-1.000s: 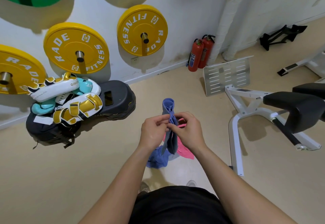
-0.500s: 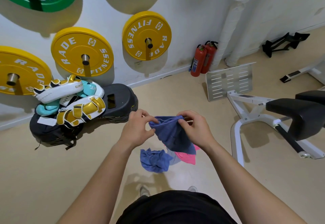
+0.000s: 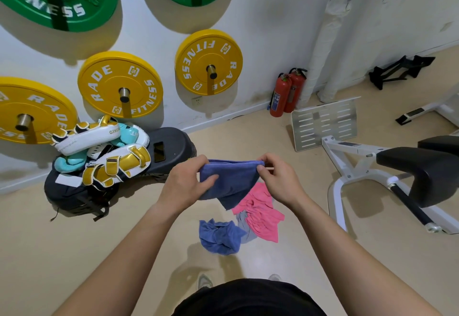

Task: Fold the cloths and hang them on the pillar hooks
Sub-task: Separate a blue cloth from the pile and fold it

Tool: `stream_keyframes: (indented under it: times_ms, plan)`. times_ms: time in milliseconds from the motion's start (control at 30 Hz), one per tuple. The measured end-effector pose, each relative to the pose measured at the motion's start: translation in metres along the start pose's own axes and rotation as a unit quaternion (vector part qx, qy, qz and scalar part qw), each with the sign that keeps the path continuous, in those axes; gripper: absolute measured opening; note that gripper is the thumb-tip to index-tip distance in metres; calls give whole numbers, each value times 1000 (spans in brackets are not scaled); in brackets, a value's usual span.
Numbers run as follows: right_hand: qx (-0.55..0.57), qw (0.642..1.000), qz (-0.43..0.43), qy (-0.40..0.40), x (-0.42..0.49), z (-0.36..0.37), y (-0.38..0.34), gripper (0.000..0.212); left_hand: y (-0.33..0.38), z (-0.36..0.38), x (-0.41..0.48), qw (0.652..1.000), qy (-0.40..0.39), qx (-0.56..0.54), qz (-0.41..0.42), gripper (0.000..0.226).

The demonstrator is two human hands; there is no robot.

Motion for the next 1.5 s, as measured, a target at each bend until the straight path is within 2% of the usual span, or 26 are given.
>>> stream_keyframes:
  times_ms: [100, 233, 300, 400, 433, 467, 567, 633, 767, 833, 900, 1000, 1067, 1200, 1300, 1367, 1500]
  plan:
    - [68, 997, -15, -13, 7, -12, -14, 19, 7, -7, 6, 986, 38, -144, -72, 30]
    - [126, 990, -35, -60, 21, -29, -31, 14, 28, -16, 16, 970, 30, -231, -70, 57]
    - [68, 991, -45, -105, 26, -42, -41, 22, 37, -18, 21, 970, 22, -236, -61, 59]
    - [-94, 978, -75, -173, 32, -52, -62, 57, 47, -18, 28, 968, 11, -246, -54, 56]
    - [-139, 969, -94, -179, 34, -52, -70, 63, 49, -16, 31, 967, 7, -247, -53, 55]
    - [-170, 962, -119, -177, 35, -49, -77, 60, 51, -15, 32, 968, 6, -247, -51, 55]
    - [-221, 947, -184, -143, 42, -39, -88, 21, 53, -16, 35, 969, 26, -244, -43, 52]
    - [-223, 945, -197, -139, 48, -40, -91, 9, 49, -19, 35, 966, 40, -251, -53, 48]
    - [-228, 929, -225, -188, 53, -45, -110, 13, 31, -24, 35, 948, 36, -305, -81, 44]
    - [-220, 927, -217, -214, 55, -45, -120, 13, 25, -22, 33, 950, 4, -300, -83, 42]
    - [-185, 936, -193, -231, 57, -44, -127, 15, 17, -12, 29, 953, -30, -280, -111, 29]
    - [-167, 947, -175, -212, 59, -49, -135, 18, 8, 5, 24, 934, -35, -315, -167, 30]
    - [-202, 943, -188, -188, 62, -54, -138, 16, 8, 16, 22, 910, -37, -369, -183, 36]
    - [-232, 933, -217, -169, 68, -68, -139, 29, 10, 43, 11, 879, -57, -429, -200, 49]
    - [-234, 930, -232, -166, 72, -76, -142, 22, 8, 64, 1, 882, -96, -410, -213, 36]
    - [-211, 940, -241, -121, 75, -83, -143, 20, 8, 72, -5, 889, -110, -391, -212, 27]
    - [-207, 953, -223, -8, 83, -101, -131, 17, -6, 67, -13, 870, -73, -431, -229, 38]
Point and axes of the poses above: each hand's wrist, its own x-axis towards the middle knuckle, its own z-axis out of the palm, y = z × x, the point moved 2 cm from there along x, towards the middle knuckle, and after that the axes turned 10 degrees about -x, right-handed, at the moved point
